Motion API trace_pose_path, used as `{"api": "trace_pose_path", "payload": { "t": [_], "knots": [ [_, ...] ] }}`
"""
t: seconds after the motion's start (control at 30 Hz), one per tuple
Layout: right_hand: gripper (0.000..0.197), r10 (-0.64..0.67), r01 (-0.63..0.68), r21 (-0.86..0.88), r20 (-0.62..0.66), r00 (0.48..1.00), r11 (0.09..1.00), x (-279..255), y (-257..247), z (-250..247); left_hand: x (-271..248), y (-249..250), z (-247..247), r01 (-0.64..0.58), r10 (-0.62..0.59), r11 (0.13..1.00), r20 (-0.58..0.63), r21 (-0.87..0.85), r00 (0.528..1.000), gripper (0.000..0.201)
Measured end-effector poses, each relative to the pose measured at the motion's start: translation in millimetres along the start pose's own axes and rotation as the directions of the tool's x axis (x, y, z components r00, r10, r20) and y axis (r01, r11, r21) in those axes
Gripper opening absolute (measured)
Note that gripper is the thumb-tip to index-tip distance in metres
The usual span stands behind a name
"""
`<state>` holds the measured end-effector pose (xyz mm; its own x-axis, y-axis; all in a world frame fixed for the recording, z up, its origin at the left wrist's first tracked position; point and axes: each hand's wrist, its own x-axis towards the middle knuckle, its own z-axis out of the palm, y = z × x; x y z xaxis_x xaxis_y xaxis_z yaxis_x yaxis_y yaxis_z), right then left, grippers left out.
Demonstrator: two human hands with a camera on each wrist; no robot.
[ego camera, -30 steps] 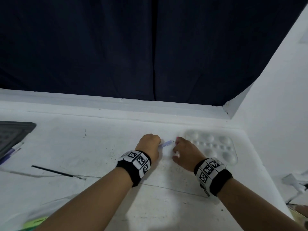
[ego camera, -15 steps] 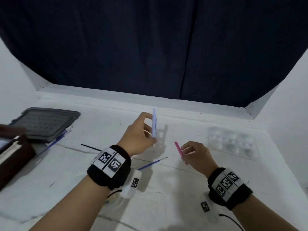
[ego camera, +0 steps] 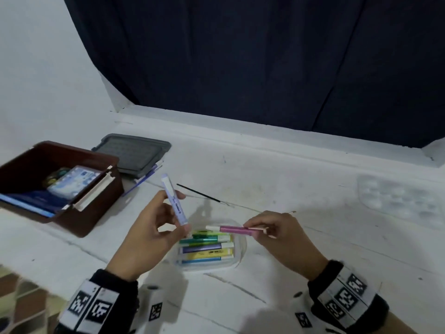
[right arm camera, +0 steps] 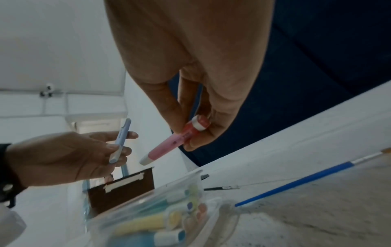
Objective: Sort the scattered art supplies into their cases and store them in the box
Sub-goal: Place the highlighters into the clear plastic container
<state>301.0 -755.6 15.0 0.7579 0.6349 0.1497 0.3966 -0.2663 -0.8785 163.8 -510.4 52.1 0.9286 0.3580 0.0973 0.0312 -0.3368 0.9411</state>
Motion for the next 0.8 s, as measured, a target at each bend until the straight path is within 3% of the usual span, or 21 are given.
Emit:
{"api": "trace_pose_path", "payload": {
  "t": [0.17, 0.33, 0.5, 0.63, 0.8],
  "knots": [
    [0.032, -0.191, 0.198, -0.219, 0.057, 0.98, 0.955, 4.5, -3.1, 30.6, -21.9, -25.8, -19.9, 0.084, -0.087, 0.994, -0.042, -0.068, 0.995, 0.032],
    [0.025, -0.218, 0.246, -0.324, 0.121, 0.968, 0.914, 8.4, 0.8, 49.8, -36.2, -28.3, -23.4, 0.157, -0.168, 0.957, -0.025, -0.244, 0.986, 0.003],
    [0.019, -0.199, 0.263, -0.411, 0.193, 0.961, 0.873, 16.5, 0.9, 60.4, -39.8, -34.6, -21.7, 0.199, -0.213, 0.938, -0.018, -0.285, 0.977, 0.013],
    [0.017, -0.198, 0.31, -0.501, 0.263, 0.944, 0.808, 21.6, 1.5, 68.0, -37.8, -33.7, -23.6, 0.157, -0.169, 0.954, -0.026, -0.255, 0.985, 0.01],
    [0.018, -0.164, 0.305, -0.565, 0.287, 0.944, 0.767, 22.4, -0.4, 70.9, -35.1, -34.8, -25.3, 0.161, -0.197, 0.927, -0.074, -0.339, 0.978, 0.043]
  ]
}}
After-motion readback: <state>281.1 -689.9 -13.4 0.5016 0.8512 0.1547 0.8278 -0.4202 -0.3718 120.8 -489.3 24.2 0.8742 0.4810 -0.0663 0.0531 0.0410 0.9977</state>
